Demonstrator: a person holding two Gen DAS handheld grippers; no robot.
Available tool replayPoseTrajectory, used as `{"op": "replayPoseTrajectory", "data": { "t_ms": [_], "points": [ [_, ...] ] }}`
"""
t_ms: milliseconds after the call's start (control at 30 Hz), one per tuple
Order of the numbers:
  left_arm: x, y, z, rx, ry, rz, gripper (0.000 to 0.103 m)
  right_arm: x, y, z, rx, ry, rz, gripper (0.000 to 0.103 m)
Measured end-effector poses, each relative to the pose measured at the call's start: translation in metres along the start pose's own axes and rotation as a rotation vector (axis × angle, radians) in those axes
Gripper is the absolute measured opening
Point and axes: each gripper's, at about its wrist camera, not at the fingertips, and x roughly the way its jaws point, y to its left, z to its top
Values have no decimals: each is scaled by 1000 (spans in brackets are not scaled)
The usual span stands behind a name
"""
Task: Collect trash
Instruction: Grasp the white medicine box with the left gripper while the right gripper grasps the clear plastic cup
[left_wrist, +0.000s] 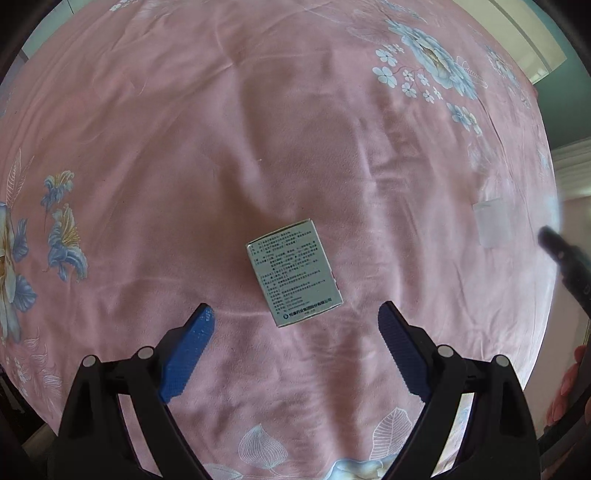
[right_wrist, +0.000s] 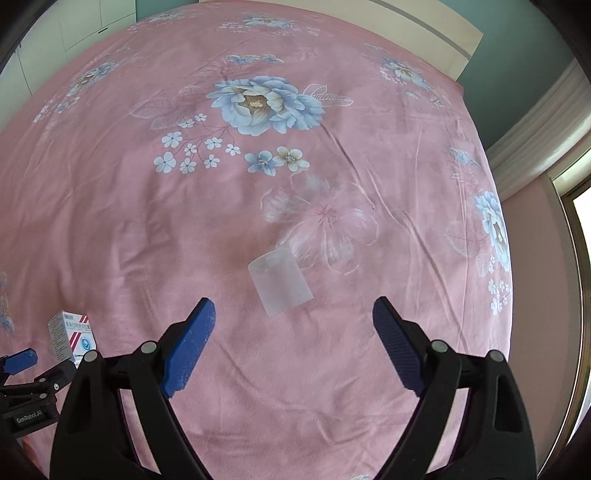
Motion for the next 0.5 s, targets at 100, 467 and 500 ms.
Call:
{"op": "replayPoseTrajectory", "data": {
  "t_ms": [100, 467, 500],
  "points": [
    [19, 0, 4, -18, 1, 7, 92, 37, 5, 13, -46, 44, -9, 86],
    [63, -22, 4, 96, -20, 13, 85, 119, 22, 11, -122, 168, -46, 53],
    [64, -22, 4, 110, -24, 14, 81, 120, 24, 9, -121, 158, -52, 53]
  ]
}}
